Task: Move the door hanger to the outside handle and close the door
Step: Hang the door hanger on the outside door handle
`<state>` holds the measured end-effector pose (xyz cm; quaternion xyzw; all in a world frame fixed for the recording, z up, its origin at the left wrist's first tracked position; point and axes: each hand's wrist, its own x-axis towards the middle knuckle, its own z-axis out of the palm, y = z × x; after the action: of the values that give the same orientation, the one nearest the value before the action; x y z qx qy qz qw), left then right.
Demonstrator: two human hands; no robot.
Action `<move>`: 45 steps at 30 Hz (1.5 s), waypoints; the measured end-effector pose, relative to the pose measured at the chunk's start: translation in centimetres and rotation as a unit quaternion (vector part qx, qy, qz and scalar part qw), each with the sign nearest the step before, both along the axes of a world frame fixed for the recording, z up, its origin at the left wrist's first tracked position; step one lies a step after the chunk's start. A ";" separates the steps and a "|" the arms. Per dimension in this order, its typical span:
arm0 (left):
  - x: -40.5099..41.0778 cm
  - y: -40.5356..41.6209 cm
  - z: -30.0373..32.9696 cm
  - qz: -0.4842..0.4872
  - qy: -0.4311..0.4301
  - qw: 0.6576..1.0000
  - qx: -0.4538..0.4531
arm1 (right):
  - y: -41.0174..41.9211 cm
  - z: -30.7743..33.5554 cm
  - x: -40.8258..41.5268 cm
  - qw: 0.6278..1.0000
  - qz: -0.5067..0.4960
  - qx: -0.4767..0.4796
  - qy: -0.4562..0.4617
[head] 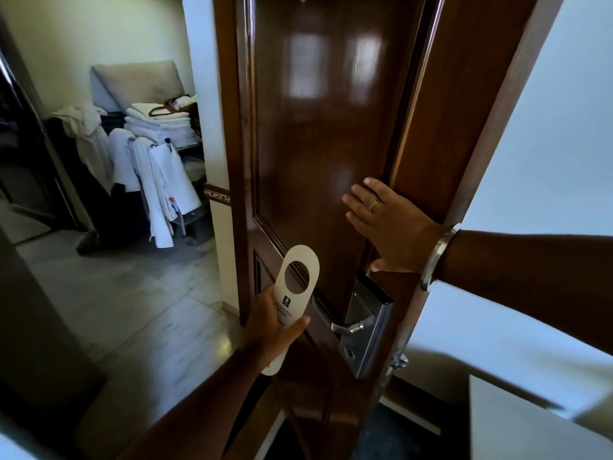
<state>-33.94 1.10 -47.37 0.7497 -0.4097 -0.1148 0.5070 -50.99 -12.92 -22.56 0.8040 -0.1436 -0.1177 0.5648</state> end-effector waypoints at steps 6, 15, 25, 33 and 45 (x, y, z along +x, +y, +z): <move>0.8 -2.5 0.1 -0.098 0.019 0.993 0.066 | -1.7 -0.5 -1.2 1.000 -0.022 -0.018 -0.006; 1.3 -6.2 1.5 -0.322 0.088 0.925 0.180 | -4.6 -0.9 -1.7 1.000 0.000 -0.026 0.003; -0.7 -9.3 2.1 -0.414 0.053 0.868 0.268 | -7.0 -1.8 -3.5 0.998 0.016 -0.061 -0.017; -12.2 -8.6 -4.2 -0.258 0.235 0.937 0.019 | -8.0 -2.4 -4.6 0.996 0.001 -0.083 -0.024; -16.4 -12.6 -7.4 -0.044 0.065 0.996 0.048 | -8.8 -2.0 -4.5 0.994 -0.011 -0.097 -0.041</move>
<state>-50.30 -11.47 -54.77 0.7455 -0.4022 -0.2051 0.4903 -55.52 -21.74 -24.54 0.7479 -0.1862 -0.0757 0.6327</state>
